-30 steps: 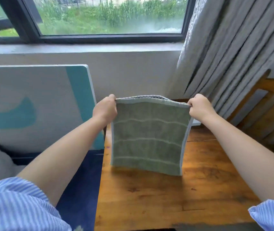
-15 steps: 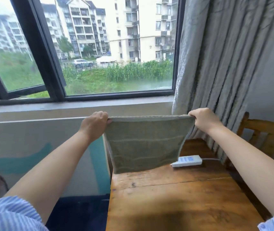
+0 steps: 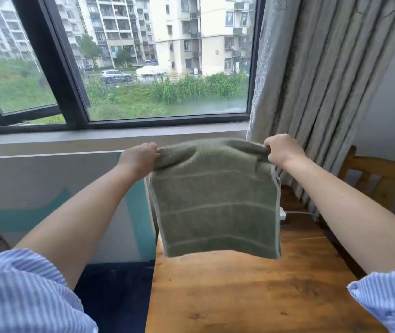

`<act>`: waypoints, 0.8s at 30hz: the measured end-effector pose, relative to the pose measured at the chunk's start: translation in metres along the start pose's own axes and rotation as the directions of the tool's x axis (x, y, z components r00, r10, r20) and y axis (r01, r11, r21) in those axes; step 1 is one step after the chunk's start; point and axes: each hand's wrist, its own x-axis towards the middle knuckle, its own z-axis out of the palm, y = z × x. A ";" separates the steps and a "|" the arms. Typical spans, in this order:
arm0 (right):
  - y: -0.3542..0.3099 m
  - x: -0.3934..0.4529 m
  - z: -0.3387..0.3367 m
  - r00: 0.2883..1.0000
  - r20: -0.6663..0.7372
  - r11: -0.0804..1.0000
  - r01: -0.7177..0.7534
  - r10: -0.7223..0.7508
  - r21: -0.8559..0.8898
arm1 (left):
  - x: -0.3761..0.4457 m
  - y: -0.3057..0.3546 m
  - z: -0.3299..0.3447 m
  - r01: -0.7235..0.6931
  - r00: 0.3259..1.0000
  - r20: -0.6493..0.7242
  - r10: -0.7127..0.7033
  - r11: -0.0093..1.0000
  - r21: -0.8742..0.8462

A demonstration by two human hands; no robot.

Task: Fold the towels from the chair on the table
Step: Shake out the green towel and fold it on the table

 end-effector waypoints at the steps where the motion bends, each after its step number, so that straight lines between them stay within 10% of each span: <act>1: 0.002 -0.002 0.005 0.995 0.096 0.999 -0.027 0.030 -0.031 | -0.003 0.000 0.005 -0.015 0.997 0.071 0.012 0.999 0.038; 15: 0.017 -0.002 0.045 0.980 0.193 0.988 -0.020 0.050 -0.155 | -0.008 -0.006 0.050 -0.130 0.948 0.313 0.056 0.967 0.219; 24: 0.010 0.031 0.088 0.983 0.169 0.996 -0.068 0.078 -0.063 | 0.020 0.016 0.076 0.227 0.909 0.287 -0.301 0.937 0.264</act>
